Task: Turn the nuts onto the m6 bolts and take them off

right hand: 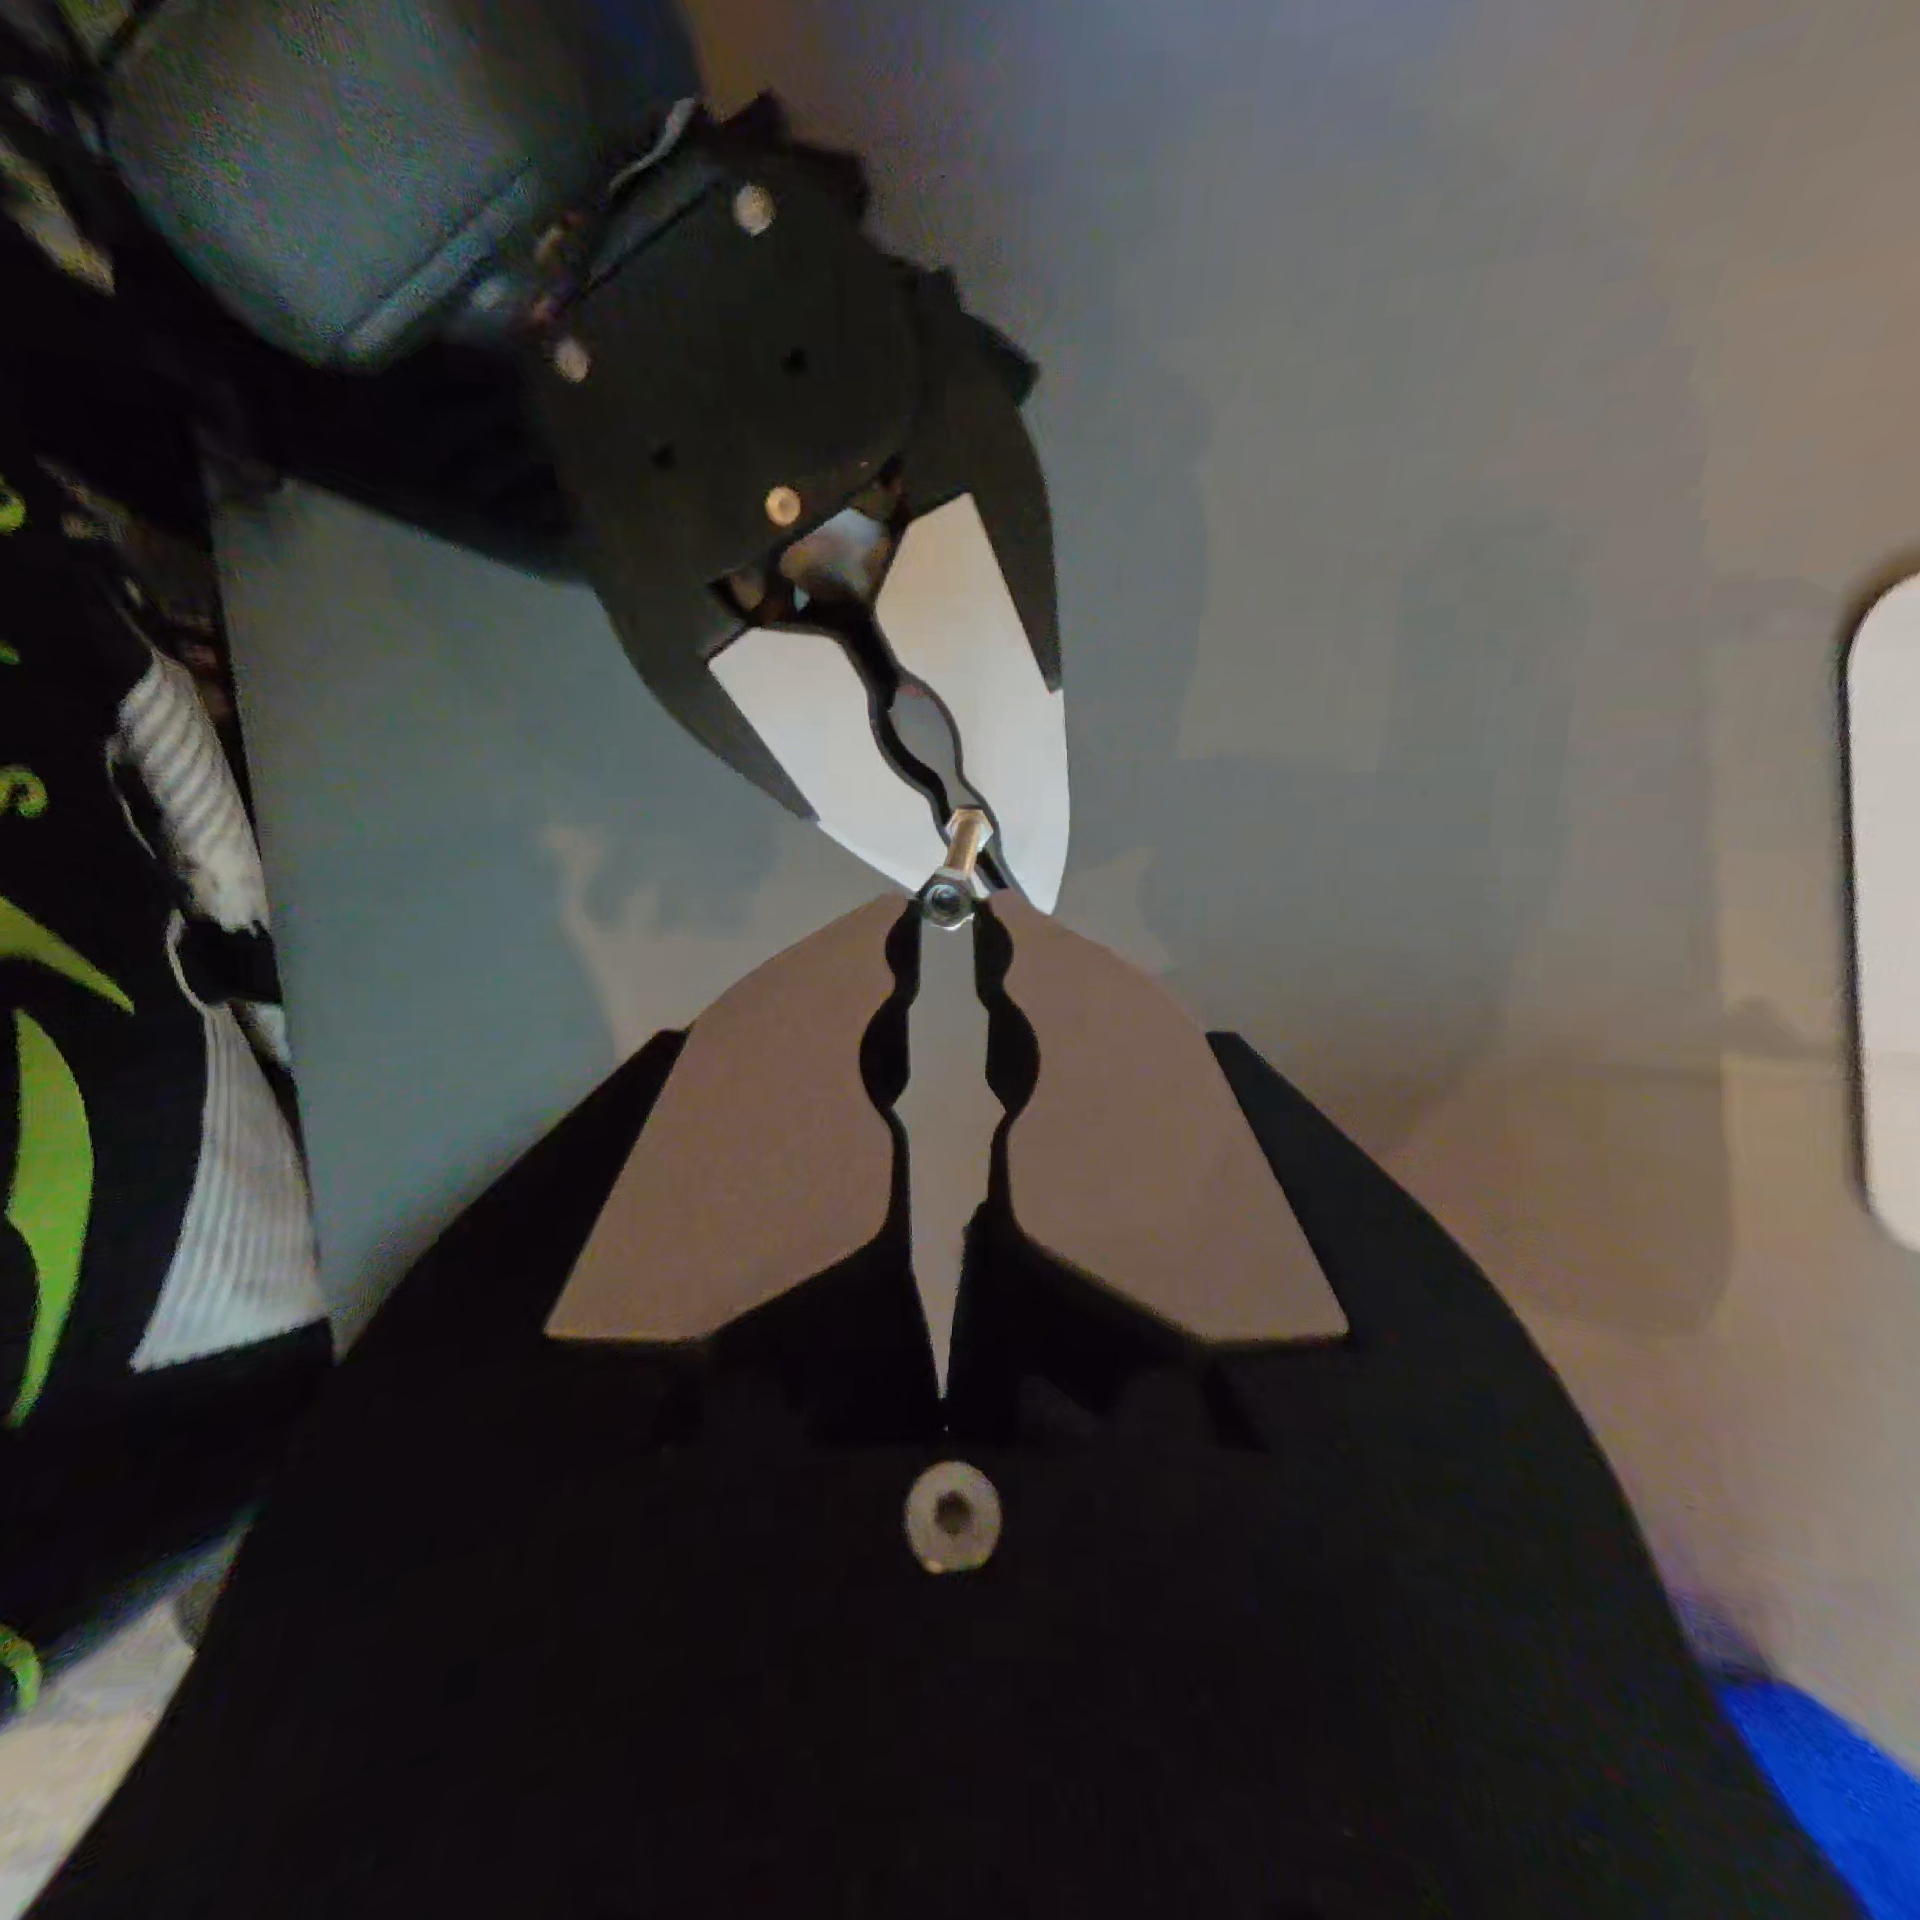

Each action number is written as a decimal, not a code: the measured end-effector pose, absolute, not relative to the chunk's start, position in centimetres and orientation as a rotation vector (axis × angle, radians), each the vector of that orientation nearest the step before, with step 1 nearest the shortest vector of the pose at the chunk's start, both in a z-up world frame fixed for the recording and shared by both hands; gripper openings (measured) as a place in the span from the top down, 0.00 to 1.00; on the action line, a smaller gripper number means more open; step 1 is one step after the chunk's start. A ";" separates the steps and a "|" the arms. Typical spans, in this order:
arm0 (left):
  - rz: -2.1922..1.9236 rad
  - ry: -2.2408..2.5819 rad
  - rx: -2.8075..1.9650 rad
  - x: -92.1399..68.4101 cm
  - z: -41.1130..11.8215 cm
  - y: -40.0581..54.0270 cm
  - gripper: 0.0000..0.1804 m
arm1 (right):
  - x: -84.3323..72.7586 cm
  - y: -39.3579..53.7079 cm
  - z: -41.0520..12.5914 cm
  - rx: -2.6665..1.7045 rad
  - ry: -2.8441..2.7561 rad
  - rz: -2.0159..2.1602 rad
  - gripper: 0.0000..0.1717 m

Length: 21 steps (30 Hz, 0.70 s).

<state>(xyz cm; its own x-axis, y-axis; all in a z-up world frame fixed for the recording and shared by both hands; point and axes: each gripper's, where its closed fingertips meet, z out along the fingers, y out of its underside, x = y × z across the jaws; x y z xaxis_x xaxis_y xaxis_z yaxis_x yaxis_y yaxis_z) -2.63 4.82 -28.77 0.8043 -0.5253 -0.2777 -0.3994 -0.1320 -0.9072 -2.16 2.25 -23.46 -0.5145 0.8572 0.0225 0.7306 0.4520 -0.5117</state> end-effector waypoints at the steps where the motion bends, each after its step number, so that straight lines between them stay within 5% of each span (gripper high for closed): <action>1: -0.109 0.714 -1.757 -2.8 -28.9 4.9 0.99 | -2.2 2.3 -23.5 -1.410 -2.389 0.674 0.95; 8: -0.187 0.729 -1.749 -2.3 -29.0 4.7 0.99 | -2.4 2.3 -22.3 -1.222 -2.408 0.676 0.83; 14: -0.374 0.769 -1.719 -1.2 -28.7 3.9 0.99 | -0.7 0.4 -22.0 -0.220 -2.710 0.297 0.85; 21: -0.452 0.805 -1.690 -0.6 -28.5 3.3 0.99 | -1.6 0.9 -23.0 -0.034 -2.846 0.130 0.88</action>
